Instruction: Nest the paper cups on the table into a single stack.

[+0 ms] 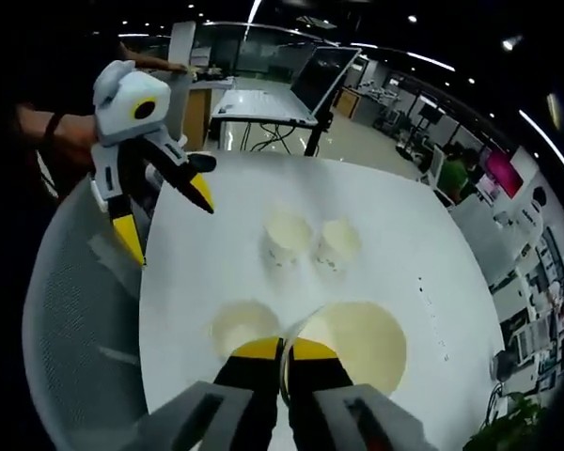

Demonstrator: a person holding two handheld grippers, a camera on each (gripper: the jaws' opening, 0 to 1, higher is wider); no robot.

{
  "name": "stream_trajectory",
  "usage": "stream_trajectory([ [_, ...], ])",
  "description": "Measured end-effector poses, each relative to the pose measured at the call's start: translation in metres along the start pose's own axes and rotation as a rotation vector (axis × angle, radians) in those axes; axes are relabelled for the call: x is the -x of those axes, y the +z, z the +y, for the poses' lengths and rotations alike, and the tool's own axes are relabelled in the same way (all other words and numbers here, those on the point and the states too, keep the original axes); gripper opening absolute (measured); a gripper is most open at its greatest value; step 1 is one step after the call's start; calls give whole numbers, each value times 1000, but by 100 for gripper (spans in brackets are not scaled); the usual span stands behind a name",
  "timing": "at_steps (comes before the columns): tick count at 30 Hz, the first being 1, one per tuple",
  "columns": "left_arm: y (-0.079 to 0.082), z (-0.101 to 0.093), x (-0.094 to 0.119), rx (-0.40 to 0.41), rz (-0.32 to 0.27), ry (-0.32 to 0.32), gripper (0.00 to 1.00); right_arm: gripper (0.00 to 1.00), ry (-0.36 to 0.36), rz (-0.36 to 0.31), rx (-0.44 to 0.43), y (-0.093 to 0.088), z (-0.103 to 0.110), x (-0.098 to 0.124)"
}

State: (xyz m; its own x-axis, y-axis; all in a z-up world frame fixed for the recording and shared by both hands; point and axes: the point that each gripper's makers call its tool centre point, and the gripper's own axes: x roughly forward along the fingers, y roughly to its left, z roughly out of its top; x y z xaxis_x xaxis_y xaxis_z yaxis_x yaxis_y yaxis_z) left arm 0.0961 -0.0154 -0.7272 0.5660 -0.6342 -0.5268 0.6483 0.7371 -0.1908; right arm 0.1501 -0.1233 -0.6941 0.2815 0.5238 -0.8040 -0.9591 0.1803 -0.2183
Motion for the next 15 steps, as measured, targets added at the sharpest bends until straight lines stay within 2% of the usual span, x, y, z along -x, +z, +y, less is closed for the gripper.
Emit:
stream_trajectory([
  [6,-2,-3,-1,2,4,-4,61,0,50,6,57,8,26,-3],
  [15,0,-3,-1,4,1,-5,60,0,96,20,94,9,47,-13],
])
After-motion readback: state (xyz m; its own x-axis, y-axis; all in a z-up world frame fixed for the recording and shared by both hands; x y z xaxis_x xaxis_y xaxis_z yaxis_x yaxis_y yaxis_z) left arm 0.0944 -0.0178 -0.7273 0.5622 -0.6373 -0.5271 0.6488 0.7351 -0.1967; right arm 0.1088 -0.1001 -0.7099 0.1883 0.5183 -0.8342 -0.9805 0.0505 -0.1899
